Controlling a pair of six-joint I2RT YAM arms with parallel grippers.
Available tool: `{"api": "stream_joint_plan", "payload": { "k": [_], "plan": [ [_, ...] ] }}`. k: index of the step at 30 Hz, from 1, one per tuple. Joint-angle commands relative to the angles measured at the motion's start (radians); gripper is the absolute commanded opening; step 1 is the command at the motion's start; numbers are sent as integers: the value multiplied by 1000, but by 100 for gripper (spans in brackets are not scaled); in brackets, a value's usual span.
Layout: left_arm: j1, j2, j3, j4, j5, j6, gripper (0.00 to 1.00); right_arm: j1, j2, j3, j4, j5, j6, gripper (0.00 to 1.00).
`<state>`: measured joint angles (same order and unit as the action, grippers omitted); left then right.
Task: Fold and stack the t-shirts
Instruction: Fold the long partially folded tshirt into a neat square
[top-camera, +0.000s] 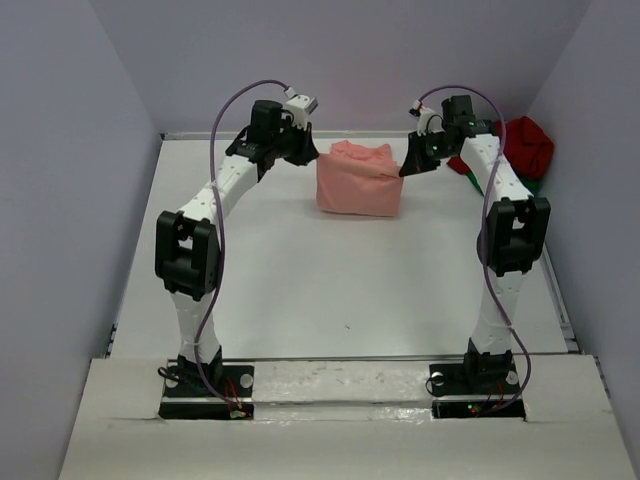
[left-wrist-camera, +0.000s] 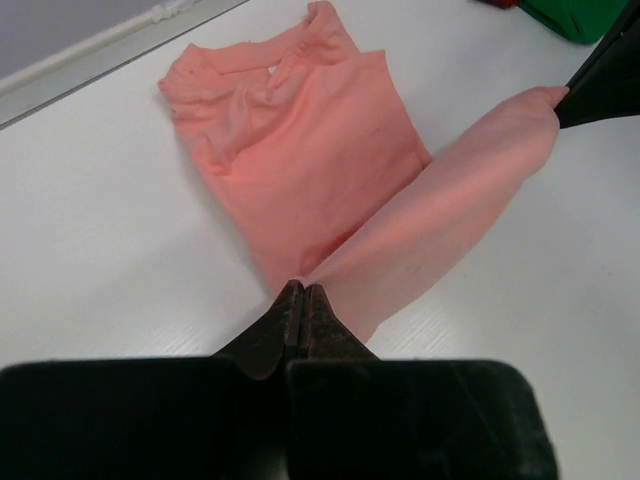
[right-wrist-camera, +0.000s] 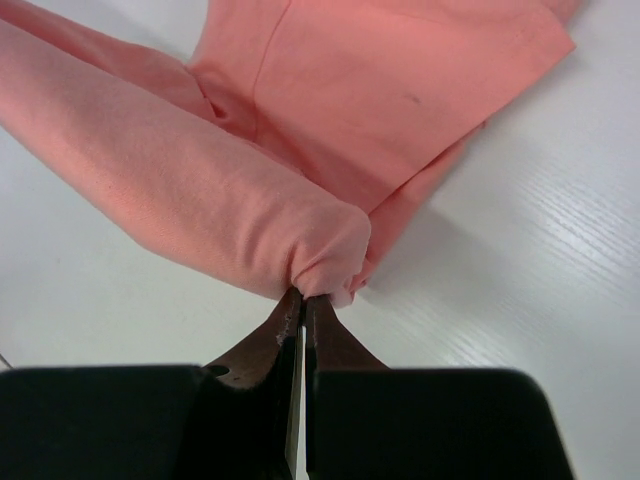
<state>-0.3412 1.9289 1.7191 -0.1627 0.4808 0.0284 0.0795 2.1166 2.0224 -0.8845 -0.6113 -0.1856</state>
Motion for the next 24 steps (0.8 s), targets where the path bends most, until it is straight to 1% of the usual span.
{"api": "stream_joint_plan", "payload": {
  "k": [1,4,8,13,18,24],
  "plan": [
    [-21,41,102,37,-31,2,0,3,45,87,68,41,9,0],
    [-30,64,119,34,-31,-4,0,3,80,116,74,61,12,0],
    [-56,82,108,64,-45,-2,0,3,103,130,136,99,11,0],
    [-78,125,125,107,-100,5,0,3,157,196,159,125,3,0],
    [-78,182,197,112,-154,25,0,3,198,243,191,145,-5,0],
    [-82,254,293,107,-179,41,0,12,213,268,251,174,-9,0]
  ]
}}
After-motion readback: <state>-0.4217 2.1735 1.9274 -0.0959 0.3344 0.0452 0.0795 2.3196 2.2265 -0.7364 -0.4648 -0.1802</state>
